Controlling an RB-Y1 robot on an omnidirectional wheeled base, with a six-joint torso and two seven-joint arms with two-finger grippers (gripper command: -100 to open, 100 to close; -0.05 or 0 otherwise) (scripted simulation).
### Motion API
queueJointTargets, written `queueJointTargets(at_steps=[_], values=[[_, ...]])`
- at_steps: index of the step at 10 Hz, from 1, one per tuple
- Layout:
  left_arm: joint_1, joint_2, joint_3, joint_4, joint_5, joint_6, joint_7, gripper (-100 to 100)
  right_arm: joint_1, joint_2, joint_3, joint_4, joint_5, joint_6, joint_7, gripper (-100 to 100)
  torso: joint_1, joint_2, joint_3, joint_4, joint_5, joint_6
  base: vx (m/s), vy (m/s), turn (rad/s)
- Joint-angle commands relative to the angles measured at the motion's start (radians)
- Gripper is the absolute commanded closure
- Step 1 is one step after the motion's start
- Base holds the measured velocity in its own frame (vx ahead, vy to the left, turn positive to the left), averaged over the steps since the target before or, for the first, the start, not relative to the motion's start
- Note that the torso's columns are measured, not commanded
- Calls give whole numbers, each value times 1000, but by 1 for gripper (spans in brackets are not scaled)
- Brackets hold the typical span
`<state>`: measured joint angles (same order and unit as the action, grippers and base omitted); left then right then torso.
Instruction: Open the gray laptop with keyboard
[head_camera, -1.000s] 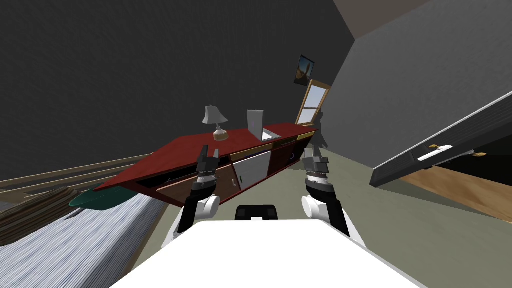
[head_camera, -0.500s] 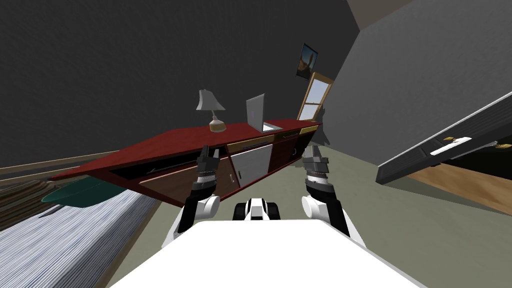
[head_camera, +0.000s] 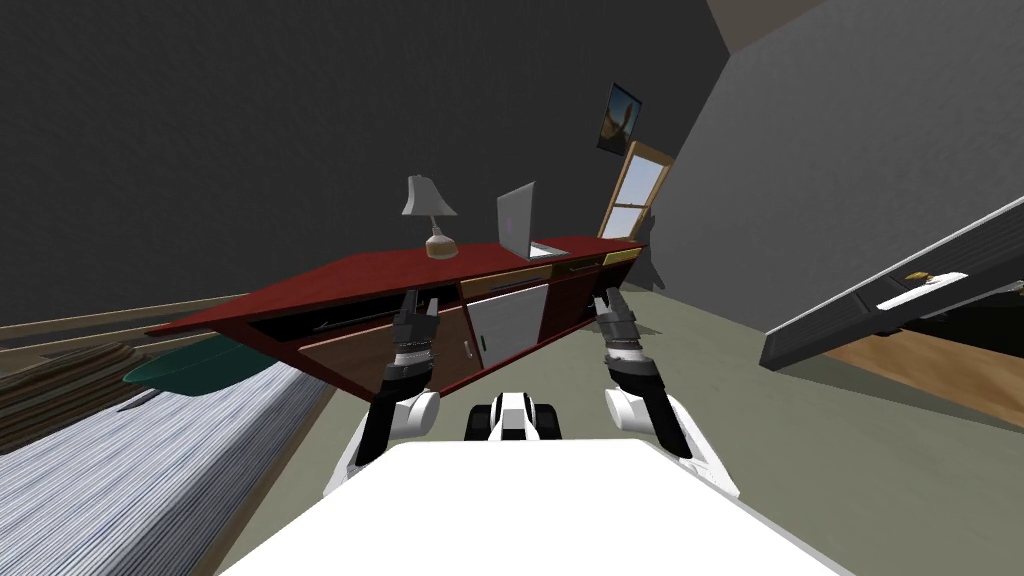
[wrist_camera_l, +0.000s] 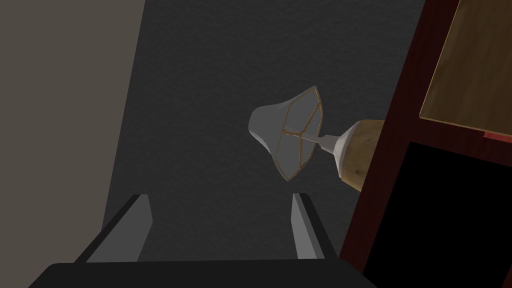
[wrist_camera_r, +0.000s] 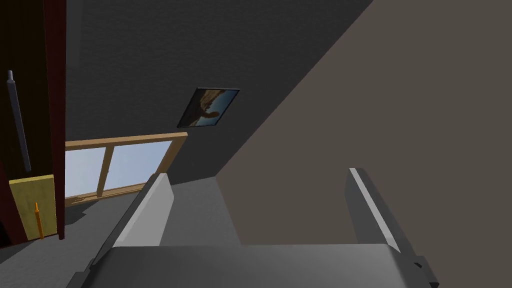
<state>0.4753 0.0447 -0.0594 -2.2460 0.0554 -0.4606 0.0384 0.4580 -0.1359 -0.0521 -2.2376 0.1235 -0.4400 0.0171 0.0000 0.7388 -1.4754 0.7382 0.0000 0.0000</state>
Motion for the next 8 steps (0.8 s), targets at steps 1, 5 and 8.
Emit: queueJointTargets(at_steps=[1, 5, 8], values=[[0, 0, 0, 0, 0, 0, 0, 0, -21, -50, -3, 18, 74, 22, 6, -100, -1, -1, -1, 0, 0, 0, -64, 21, 50], [0, 0, 0, 0, 0, 0, 0, 0, -61, -113, -4, 57, 179, 48, 18, -100, 0, -1, -1, 0, 0, 0, -58, 17, 46], [0, 0, 0, 0, 0, 0, 0, 0, -83, -146, -5, 79, 262, 62, 26, -100, 1, 0, 0, 0, 0, 0, -64, 26, 51]])
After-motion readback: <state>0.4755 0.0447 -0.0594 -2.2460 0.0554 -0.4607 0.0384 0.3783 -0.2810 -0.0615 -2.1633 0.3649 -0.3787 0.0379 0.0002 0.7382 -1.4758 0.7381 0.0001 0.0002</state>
